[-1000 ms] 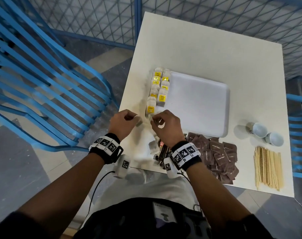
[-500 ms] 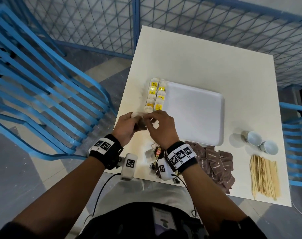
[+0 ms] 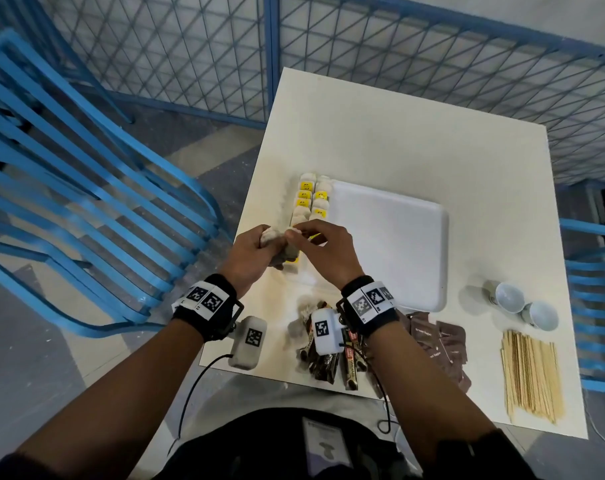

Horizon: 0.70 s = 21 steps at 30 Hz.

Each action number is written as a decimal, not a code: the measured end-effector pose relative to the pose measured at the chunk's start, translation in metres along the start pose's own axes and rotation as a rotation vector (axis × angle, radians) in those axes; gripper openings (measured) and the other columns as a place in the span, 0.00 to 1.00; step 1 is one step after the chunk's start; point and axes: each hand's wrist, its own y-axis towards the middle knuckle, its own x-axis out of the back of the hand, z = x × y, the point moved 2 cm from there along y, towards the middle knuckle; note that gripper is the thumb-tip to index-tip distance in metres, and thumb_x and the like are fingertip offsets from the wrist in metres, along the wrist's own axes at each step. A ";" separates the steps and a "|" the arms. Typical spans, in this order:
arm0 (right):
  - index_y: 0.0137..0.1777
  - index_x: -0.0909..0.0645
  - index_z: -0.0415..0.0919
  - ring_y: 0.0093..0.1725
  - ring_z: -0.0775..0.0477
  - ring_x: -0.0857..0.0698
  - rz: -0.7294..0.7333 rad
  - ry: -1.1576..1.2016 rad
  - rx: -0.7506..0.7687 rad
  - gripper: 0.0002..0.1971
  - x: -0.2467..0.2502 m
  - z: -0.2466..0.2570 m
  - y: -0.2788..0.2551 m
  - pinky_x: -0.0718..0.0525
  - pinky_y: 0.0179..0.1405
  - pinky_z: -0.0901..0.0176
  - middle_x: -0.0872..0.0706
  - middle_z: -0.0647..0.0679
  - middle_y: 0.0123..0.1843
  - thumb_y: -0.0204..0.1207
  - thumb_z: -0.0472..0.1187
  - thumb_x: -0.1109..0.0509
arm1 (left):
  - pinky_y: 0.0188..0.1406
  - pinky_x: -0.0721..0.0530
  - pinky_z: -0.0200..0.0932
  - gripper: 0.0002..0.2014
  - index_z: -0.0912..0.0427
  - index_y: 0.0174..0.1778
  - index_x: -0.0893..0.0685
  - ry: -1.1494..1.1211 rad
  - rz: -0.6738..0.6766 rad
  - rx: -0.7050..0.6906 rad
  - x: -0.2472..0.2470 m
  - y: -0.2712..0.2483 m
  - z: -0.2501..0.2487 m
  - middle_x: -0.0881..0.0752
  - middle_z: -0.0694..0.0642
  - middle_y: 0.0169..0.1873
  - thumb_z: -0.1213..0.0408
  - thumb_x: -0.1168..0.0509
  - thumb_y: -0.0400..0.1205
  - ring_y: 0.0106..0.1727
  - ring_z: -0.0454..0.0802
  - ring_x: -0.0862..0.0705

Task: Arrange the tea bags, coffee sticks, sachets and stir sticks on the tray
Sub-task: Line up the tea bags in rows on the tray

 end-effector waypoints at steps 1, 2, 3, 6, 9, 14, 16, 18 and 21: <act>0.47 0.09 0.46 0.42 0.56 0.13 -0.004 0.003 0.027 0.05 0.000 0.000 0.002 0.17 0.47 0.66 0.09 0.55 0.43 0.77 0.46 0.22 | 0.35 0.14 0.45 0.04 0.72 0.54 0.18 0.018 0.013 -0.007 0.000 0.001 -0.001 0.10 0.75 0.45 0.73 0.35 0.87 0.42 0.60 0.10; 0.46 0.09 0.45 0.41 0.56 0.13 -0.009 0.007 0.046 0.03 0.000 0.000 0.005 0.18 0.46 0.67 0.08 0.54 0.43 0.77 0.44 0.22 | 0.35 0.14 0.45 0.02 0.68 0.51 0.18 0.036 0.024 -0.014 -0.001 0.002 -0.002 0.10 0.73 0.45 0.72 0.34 0.87 0.41 0.58 0.10; 0.46 0.10 0.45 0.41 0.55 0.13 -0.020 0.011 0.050 0.02 0.000 0.000 0.007 0.19 0.45 0.69 0.08 0.53 0.43 0.77 0.42 0.22 | 0.36 0.14 0.46 0.02 0.66 0.50 0.18 0.055 0.030 -0.015 -0.001 0.002 -0.003 0.10 0.72 0.44 0.72 0.34 0.87 0.39 0.55 0.10; 0.45 0.10 0.47 0.41 0.55 0.14 -0.061 0.032 0.029 0.01 0.003 -0.002 0.013 0.22 0.43 0.76 0.08 0.55 0.43 0.76 0.41 0.22 | 0.38 0.16 0.49 0.05 0.71 0.53 0.19 0.092 0.049 0.001 -0.003 0.006 -0.003 0.10 0.75 0.45 0.72 0.35 0.88 0.37 0.54 0.11; 0.46 0.10 0.48 0.41 0.56 0.14 -0.086 0.022 0.004 0.01 0.004 -0.004 0.017 0.23 0.42 0.76 0.08 0.57 0.44 0.77 0.43 0.23 | 0.39 0.16 0.52 0.07 0.74 0.55 0.18 0.106 0.044 0.025 -0.003 0.009 -0.003 0.11 0.77 0.47 0.71 0.35 0.87 0.37 0.55 0.11; 0.45 0.10 0.47 0.40 0.59 0.12 -0.127 0.067 -0.017 0.01 0.004 -0.006 0.024 0.14 0.48 0.62 0.09 0.56 0.41 0.77 0.41 0.22 | 0.36 0.17 0.48 0.10 0.71 0.53 0.13 0.092 0.065 0.025 -0.004 0.011 -0.004 0.10 0.72 0.44 0.66 0.29 0.85 0.36 0.54 0.14; 0.46 0.11 0.47 0.40 0.60 0.13 -0.132 0.055 -0.019 0.01 0.005 -0.006 0.025 0.13 0.48 0.61 0.09 0.56 0.41 0.77 0.43 0.22 | 0.35 0.17 0.46 0.11 0.72 0.53 0.13 0.088 0.059 0.025 -0.004 0.013 -0.003 0.09 0.72 0.46 0.65 0.28 0.85 0.35 0.53 0.14; 0.49 0.12 0.49 0.41 0.58 0.12 -0.093 0.034 -0.056 0.03 0.005 -0.009 0.025 0.13 0.48 0.60 0.09 0.56 0.43 0.78 0.46 0.24 | 0.34 0.16 0.45 0.11 0.73 0.54 0.14 0.098 0.045 0.023 -0.003 0.015 -0.002 0.09 0.73 0.47 0.66 0.28 0.85 0.34 0.52 0.13; 0.50 0.13 0.48 0.42 0.51 0.10 0.003 -0.025 -0.110 0.06 0.002 -0.020 0.025 0.12 0.49 0.57 0.09 0.54 0.44 0.78 0.48 0.24 | 0.34 0.17 0.46 0.11 0.74 0.53 0.15 0.124 0.026 0.023 -0.001 0.018 0.001 0.11 0.72 0.40 0.66 0.29 0.85 0.33 0.53 0.14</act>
